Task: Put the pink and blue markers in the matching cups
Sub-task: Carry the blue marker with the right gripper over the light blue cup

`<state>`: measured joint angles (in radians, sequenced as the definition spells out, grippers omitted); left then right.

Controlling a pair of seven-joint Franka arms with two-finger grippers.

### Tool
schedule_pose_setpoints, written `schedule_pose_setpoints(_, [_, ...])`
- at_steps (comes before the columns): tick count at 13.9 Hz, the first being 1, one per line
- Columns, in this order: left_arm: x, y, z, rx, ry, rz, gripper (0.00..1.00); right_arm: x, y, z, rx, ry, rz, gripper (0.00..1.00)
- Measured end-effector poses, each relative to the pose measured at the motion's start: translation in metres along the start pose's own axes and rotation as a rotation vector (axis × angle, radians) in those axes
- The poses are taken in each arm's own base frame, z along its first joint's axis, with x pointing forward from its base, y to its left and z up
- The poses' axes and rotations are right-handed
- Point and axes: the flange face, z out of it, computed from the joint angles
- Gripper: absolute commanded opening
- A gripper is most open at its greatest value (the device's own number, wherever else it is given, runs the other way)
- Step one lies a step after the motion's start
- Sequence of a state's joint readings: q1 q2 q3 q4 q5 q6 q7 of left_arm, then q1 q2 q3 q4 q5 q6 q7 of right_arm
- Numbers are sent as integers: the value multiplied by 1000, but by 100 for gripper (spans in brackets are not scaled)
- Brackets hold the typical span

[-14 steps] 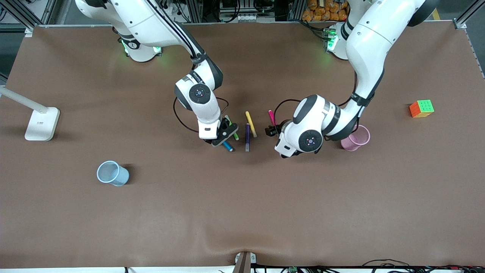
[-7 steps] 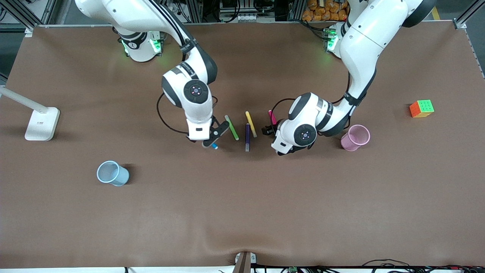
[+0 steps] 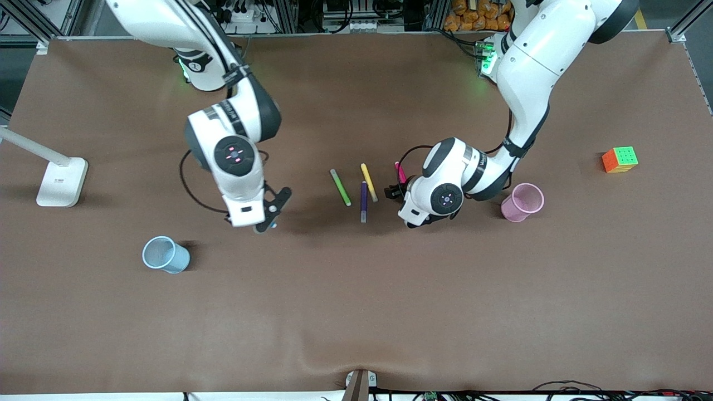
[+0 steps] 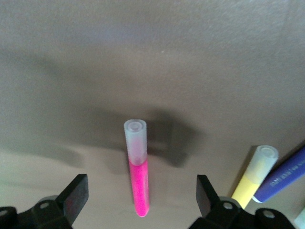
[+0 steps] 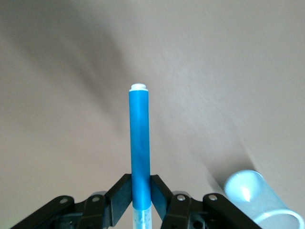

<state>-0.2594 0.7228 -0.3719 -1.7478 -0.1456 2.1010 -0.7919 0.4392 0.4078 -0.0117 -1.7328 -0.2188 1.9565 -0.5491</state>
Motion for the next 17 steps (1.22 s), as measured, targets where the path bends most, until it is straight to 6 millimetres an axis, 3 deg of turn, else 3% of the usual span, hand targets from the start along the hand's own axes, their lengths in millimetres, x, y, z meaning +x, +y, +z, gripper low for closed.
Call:
schedule_pose_setpoints(9, [6,-6,10,11,-11,-13,74,-91,94,23,-71,-185,-199,0])
schedule_pose_setpoints(10, [7,-7,10,11,-11,-15,67,-100,102,26,-85,-207,-204,0])
schedule_pose_setpoints(14, [8,-7,9,8,-8,-17,62,-127,125,34,-107,-259,-186,0])
schedule_pose_setpoints(17, [8,-7,8,7,-8,-17,33,-141,139,42,-139,-295,-189,0])
